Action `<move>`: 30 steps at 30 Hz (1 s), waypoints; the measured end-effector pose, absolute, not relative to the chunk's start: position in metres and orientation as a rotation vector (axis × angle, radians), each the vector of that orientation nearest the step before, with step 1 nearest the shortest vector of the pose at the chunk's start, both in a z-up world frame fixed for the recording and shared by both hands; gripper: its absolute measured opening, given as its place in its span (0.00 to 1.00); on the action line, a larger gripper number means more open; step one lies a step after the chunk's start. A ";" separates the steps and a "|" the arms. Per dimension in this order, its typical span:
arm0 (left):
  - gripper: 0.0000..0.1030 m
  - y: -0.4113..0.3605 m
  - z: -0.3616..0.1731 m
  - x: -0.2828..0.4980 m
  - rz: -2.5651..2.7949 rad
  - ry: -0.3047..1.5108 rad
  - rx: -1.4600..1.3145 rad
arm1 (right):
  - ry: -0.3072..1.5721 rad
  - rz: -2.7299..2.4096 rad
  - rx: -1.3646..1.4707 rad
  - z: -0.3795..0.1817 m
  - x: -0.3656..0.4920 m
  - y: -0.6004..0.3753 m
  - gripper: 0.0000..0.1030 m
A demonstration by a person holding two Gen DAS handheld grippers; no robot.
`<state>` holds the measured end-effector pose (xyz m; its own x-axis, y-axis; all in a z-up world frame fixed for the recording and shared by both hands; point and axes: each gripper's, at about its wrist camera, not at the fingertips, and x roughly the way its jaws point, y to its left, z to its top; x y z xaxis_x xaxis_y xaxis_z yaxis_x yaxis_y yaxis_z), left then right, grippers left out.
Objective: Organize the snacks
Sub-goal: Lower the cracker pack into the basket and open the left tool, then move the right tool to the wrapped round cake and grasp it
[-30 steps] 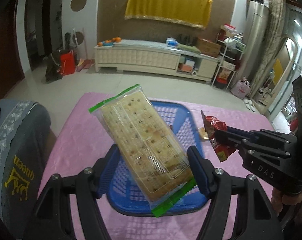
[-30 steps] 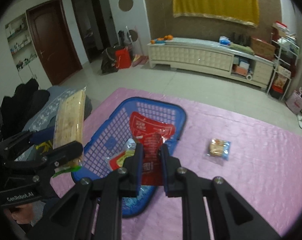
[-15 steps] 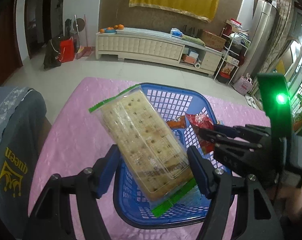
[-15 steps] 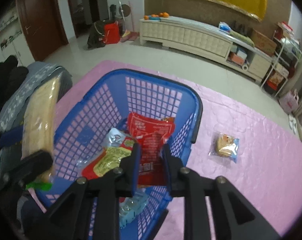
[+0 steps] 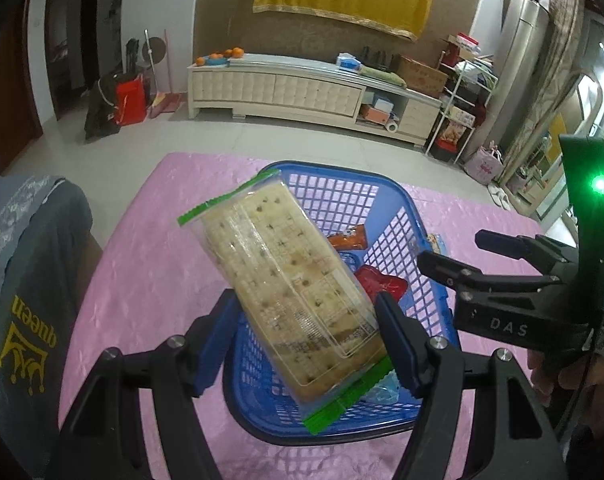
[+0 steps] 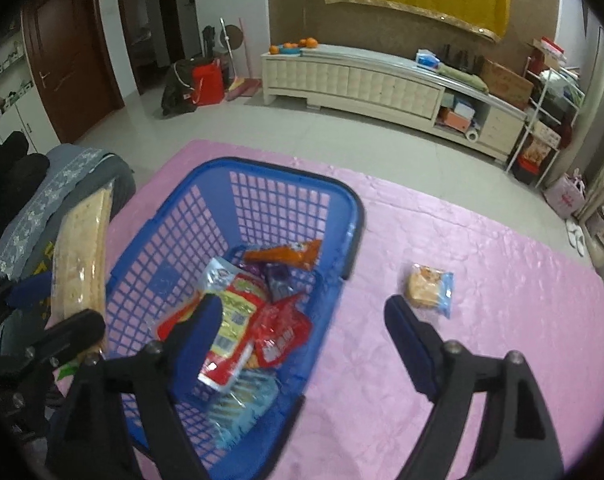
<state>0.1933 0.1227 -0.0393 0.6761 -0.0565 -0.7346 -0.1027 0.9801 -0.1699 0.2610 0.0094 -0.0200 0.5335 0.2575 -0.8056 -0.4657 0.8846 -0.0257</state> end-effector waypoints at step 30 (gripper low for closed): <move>0.73 0.085 -0.077 0.232 -0.050 0.923 -0.164 | 0.984 0.426 -0.103 -0.044 0.269 -0.042 0.84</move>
<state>0.2319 0.0852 -0.0775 0.6034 -0.1134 -0.7894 -0.0269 0.9864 -0.1622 0.2690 -0.0425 -0.0435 0.4784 0.3023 -0.8245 -0.3941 0.9129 0.1061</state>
